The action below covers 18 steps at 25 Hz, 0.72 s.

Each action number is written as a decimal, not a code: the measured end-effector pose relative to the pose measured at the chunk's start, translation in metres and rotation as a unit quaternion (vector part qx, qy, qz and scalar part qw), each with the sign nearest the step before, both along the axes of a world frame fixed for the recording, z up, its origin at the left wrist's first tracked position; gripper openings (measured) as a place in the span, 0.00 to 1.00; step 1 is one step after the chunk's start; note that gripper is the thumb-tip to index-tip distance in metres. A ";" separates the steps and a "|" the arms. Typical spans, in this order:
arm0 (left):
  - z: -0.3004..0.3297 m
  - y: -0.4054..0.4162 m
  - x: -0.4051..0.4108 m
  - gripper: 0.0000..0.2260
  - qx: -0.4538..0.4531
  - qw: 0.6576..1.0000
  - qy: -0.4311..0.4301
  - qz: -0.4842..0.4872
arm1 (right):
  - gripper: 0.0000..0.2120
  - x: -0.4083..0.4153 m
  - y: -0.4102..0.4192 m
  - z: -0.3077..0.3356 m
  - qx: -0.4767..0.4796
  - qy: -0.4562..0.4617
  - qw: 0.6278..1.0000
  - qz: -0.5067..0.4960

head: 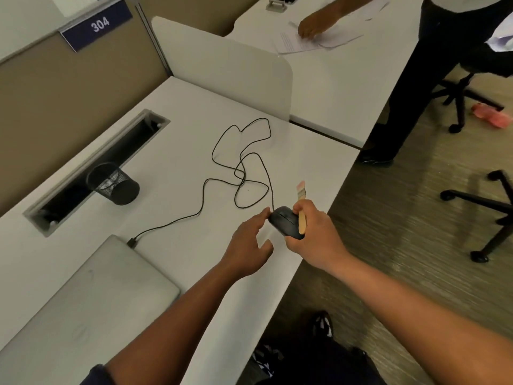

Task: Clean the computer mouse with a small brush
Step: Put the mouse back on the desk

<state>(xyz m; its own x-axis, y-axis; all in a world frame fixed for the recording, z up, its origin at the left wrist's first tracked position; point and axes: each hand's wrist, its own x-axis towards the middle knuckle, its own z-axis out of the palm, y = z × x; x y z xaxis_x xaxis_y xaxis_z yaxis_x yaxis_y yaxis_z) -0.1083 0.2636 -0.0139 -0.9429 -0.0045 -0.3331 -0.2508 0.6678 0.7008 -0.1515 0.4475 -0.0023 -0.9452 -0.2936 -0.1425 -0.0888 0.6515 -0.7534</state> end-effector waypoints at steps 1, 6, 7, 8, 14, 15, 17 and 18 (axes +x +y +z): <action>-0.003 -0.004 -0.003 0.33 -0.006 1.000 -0.005 0.004 | 0.30 -0.004 -0.004 -0.004 0.001 0.001 1.000 0.006; -0.014 -0.022 -0.021 0.32 -0.047 0.998 -0.031 0.017 | 0.27 -0.028 -0.021 -0.026 0.001 -0.005 0.999 0.044; -0.015 -0.024 -0.026 0.32 -0.054 0.998 -0.035 0.022 | 0.27 -0.034 -0.024 -0.031 0.000 -0.005 0.999 0.052; -0.016 -0.026 -0.030 0.32 -0.059 0.997 -0.037 0.028 | 0.27 -0.040 -0.026 -0.035 -0.003 -0.003 0.998 0.061; -0.022 -0.033 -0.065 0.32 -0.089 0.993 -0.051 0.051 | 0.27 -0.086 -0.043 -0.049 -0.018 0.024 0.995 0.098; -0.023 -0.035 -0.071 0.33 -0.091 0.993 -0.048 0.059 | 0.27 -0.093 -0.046 -0.052 -0.021 0.031 0.994 0.102; -0.025 -0.040 -0.083 0.33 -0.093 0.992 -0.044 0.074 | 0.28 -0.107 -0.053 -0.059 -0.022 0.043 0.993 0.110; -0.026 -0.043 -0.089 0.33 -0.094 0.991 -0.044 0.080 | 0.29 -0.113 -0.058 -0.062 -0.021 0.045 0.992 0.114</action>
